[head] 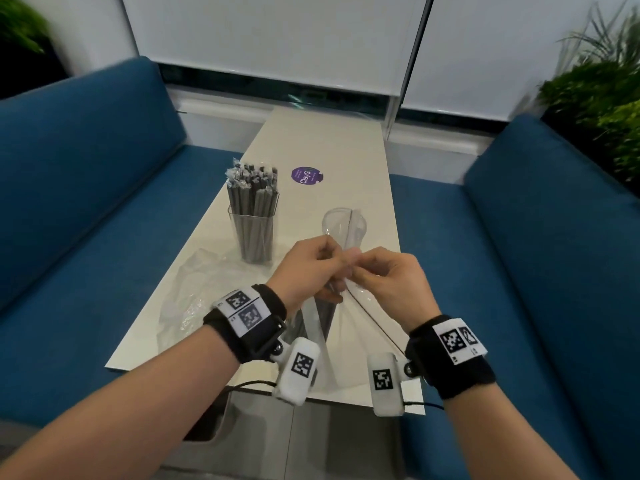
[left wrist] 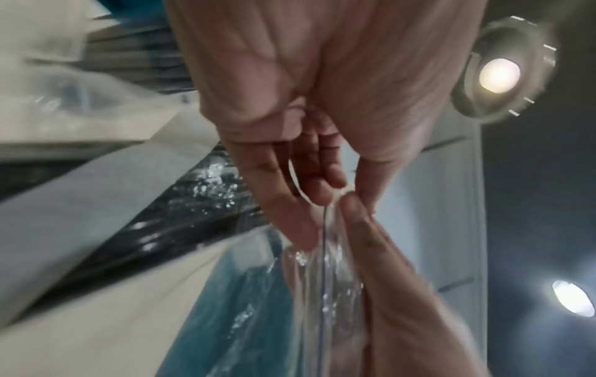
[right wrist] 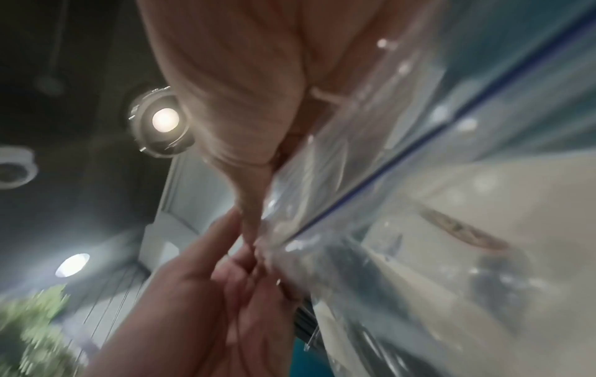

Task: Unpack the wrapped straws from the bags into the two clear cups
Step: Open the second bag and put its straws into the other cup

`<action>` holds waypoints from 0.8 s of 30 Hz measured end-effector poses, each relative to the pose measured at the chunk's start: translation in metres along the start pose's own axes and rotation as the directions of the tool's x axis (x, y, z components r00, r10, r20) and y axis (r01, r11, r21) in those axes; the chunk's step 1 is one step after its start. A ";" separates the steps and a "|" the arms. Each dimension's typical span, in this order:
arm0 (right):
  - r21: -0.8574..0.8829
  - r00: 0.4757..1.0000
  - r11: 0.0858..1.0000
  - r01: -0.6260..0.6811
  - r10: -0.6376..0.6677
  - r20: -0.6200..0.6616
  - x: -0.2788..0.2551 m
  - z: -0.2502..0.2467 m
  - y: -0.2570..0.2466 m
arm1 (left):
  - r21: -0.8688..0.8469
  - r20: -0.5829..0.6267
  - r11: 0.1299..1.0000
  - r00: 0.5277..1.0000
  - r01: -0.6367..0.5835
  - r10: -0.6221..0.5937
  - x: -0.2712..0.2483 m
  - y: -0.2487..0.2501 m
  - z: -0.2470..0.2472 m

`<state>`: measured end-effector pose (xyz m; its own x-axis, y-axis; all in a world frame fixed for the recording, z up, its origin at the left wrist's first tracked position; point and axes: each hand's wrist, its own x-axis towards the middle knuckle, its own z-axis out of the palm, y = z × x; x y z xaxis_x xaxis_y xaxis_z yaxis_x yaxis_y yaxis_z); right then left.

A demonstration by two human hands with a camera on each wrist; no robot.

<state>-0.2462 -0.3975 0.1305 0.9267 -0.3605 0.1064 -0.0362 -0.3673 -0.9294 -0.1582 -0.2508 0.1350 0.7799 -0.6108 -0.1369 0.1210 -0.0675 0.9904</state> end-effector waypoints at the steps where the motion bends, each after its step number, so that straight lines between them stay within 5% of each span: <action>1: 0.040 0.999 0.999 -0.018 0.017 0.033 -0.001 0.001 0.000 | -0.047 0.025 0.999 1.000 0.015 -0.014 0.000 -0.003 -0.004; 5: 0.076 0.996 0.996 -0.047 0.040 0.081 -0.005 0.009 0.001 | -0.090 0.094 0.994 0.994 0.056 -0.048 -0.003 -0.011 -0.018; 9: 0.125 0.991 0.983 -0.131 0.132 0.005 -0.001 0.016 0.011 | -0.087 0.004 0.995 0.998 0.056 -0.056 -0.003 -0.010 -0.021; 15: -0.226 0.998 0.973 -0.037 0.048 0.045 0.004 0.026 0.005 | 0.202 0.013 0.979 1.000 -0.026 0.024 0.000 -0.008 -0.025; 20: -0.431 0.994 0.901 0.051 -0.004 0.109 0.012 0.014 -0.003 | 0.266 0.057 0.964 0.998 -0.023 0.008 0.004 -0.005 -0.029; 24: -0.544 1.000 0.839 0.020 -0.015 0.014 0.012 0.005 -0.004 | 0.232 0.040 0.973 0.999 -0.007 -0.003 0.015 -0.004 -0.018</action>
<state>-0.2329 -0.3966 0.1339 0.9324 -0.3425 0.1150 -0.2150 -0.7817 -0.5855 -0.1356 -0.2459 0.1290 0.7544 -0.6417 -0.1384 -0.0304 -0.2448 0.9691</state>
